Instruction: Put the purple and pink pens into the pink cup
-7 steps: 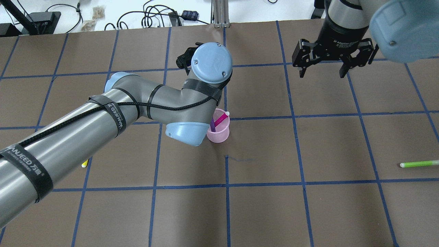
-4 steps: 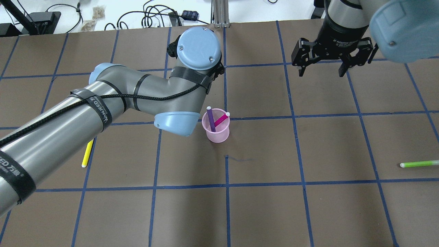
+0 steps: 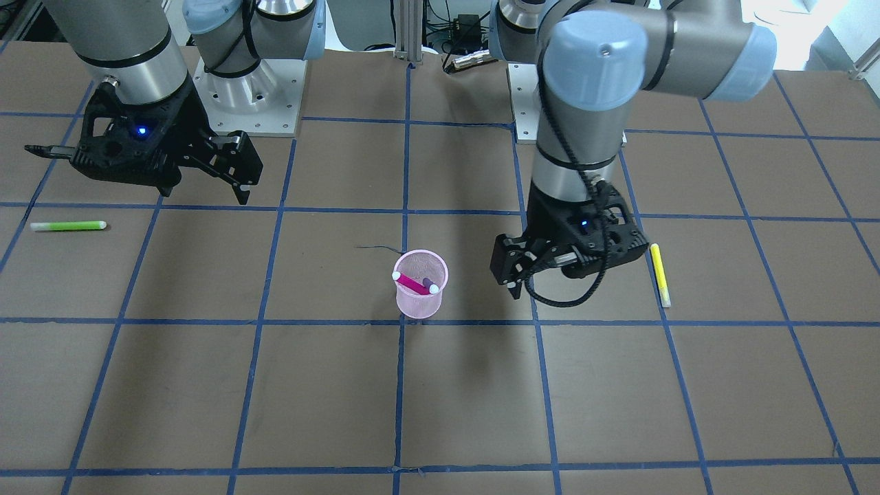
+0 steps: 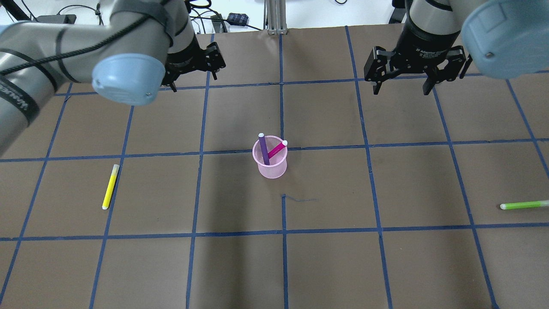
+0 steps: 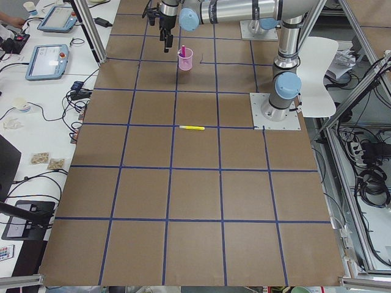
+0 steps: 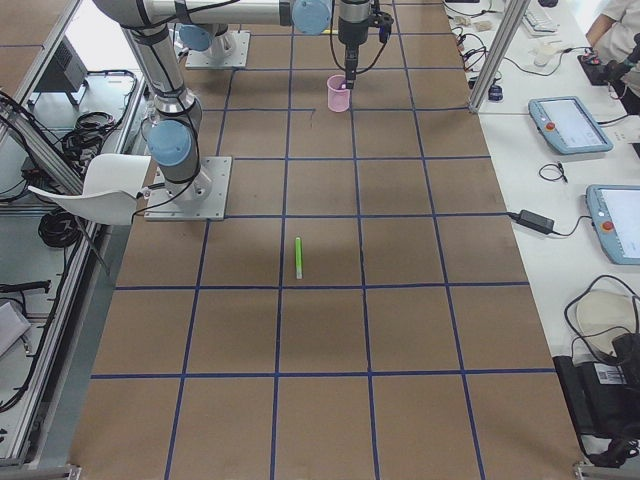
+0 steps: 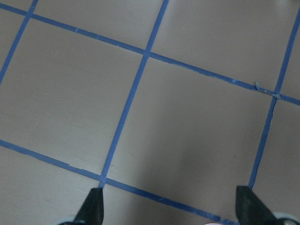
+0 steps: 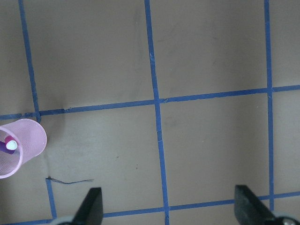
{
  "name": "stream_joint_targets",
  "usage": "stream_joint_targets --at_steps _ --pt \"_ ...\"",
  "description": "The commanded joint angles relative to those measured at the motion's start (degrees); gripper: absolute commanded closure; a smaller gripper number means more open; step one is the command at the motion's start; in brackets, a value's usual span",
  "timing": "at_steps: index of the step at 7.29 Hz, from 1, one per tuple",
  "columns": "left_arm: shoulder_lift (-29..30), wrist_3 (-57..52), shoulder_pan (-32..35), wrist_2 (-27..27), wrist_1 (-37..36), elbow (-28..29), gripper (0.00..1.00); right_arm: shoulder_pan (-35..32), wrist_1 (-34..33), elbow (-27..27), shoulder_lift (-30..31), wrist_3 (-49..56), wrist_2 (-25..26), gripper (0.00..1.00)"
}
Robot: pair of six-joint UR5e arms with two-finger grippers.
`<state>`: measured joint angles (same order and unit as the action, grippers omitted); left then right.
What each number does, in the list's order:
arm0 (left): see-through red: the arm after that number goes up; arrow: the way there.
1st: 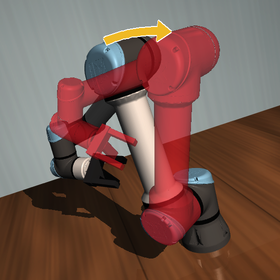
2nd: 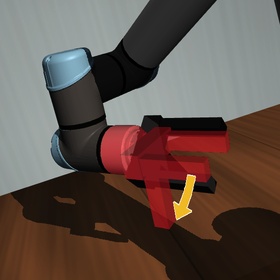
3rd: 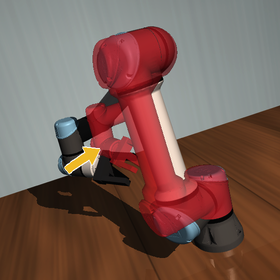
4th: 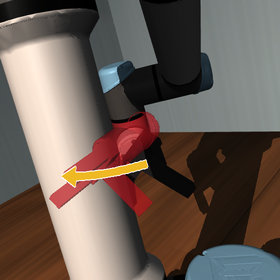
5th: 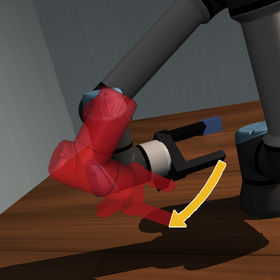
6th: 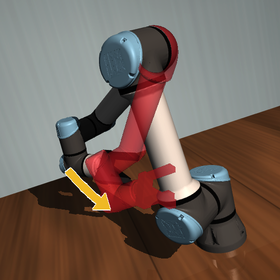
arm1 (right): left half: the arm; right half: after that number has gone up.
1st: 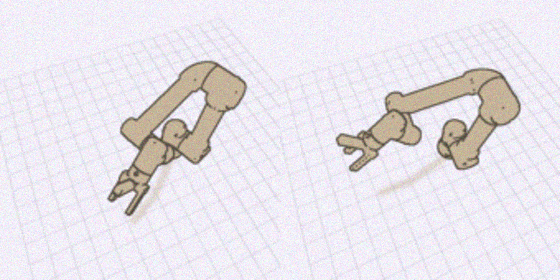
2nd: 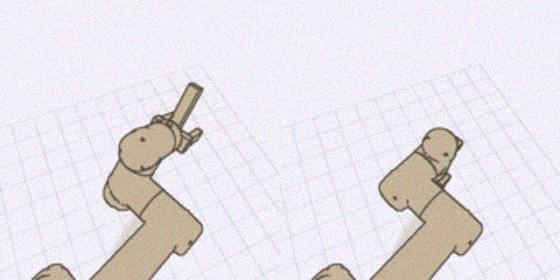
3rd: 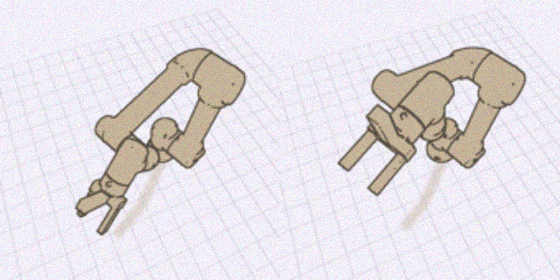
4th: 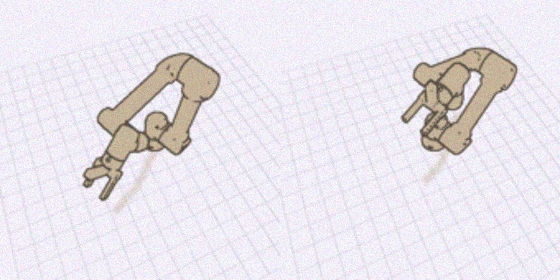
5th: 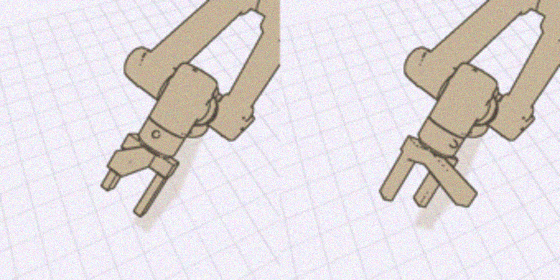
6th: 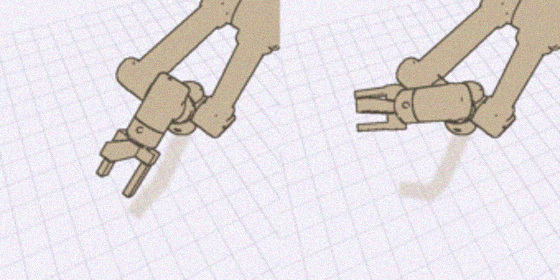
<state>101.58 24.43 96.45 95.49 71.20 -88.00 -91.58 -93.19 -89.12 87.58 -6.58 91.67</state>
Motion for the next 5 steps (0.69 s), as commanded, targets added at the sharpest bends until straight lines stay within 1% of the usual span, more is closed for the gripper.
stream_joint_targets --at_steps 1,2,3,5 --pt "-3.82 -8.2 -3.02 -1.44 9.8 1.7 0.0 0.0 -0.68 0.0 -0.04 -0.01 0.0 0.0" --pt "-6.02 -19.05 -3.28 -2.23 12.62 1.26 0.0 0.0 -0.68 0.0 -0.04 0.08 0.0 0.0" --pt "-7.26 -25.86 -3.63 -2.24 13.26 -0.23 0.0 0.0 -0.68 0.0 -0.04 0.08 0.0 0.0" --pt "-8.5 -30.12 -5.64 -2.77 12.91 -3.13 0.0 0.0 -0.68 0.0 0.04 -0.1 0.0 0.0"
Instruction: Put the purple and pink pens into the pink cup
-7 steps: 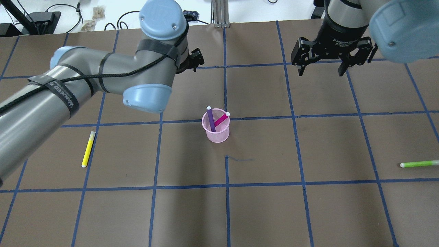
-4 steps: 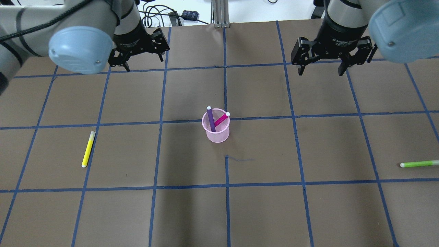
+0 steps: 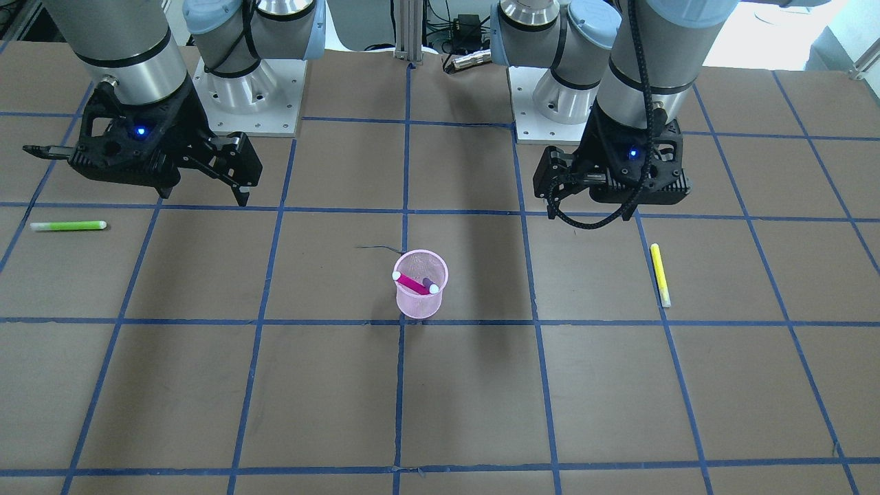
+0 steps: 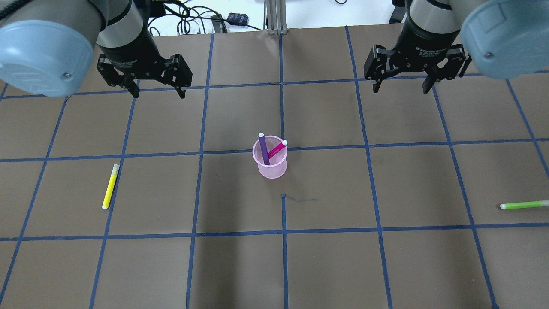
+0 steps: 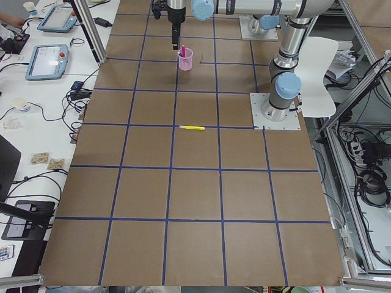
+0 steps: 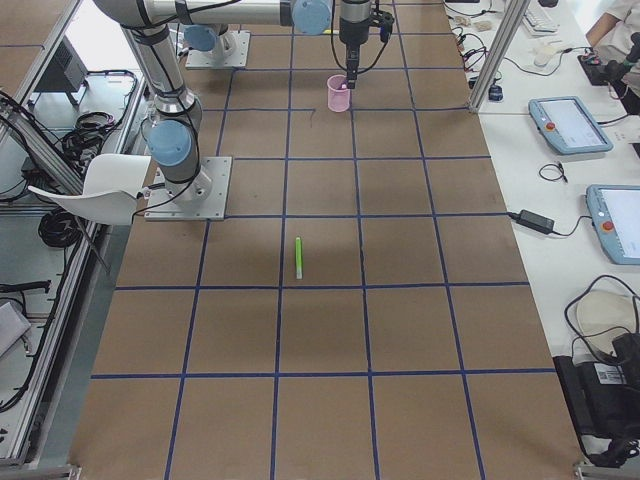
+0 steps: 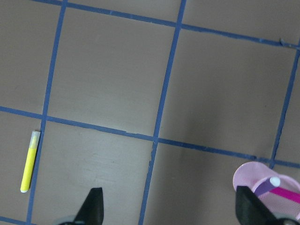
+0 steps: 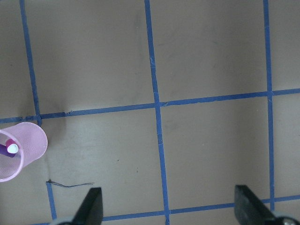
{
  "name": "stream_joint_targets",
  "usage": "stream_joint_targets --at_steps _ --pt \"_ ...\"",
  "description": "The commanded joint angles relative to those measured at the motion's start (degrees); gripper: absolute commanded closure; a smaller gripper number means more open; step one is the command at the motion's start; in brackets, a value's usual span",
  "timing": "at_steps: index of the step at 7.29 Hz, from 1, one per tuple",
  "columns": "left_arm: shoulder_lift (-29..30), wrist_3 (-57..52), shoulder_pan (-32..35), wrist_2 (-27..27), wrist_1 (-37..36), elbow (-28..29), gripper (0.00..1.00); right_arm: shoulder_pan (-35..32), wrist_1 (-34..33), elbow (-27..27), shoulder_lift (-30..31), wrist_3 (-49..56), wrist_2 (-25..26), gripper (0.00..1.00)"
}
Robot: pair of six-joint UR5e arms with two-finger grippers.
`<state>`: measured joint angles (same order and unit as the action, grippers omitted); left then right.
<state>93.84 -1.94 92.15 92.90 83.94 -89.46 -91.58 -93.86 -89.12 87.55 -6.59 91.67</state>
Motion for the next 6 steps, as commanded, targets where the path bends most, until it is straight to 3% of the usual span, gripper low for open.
stream_joint_targets --at_steps 1,6 --pt "-1.11 -7.08 -4.66 -0.35 -0.18 -3.51 0.0 0.09 -0.01 0.09 0.07 -0.01 0.09 0.0" --pt "-5.24 -6.5 -5.66 -1.93 0.34 -4.58 0.0 0.09 -0.18 0.18 -0.01 -0.01 0.0 0.0"
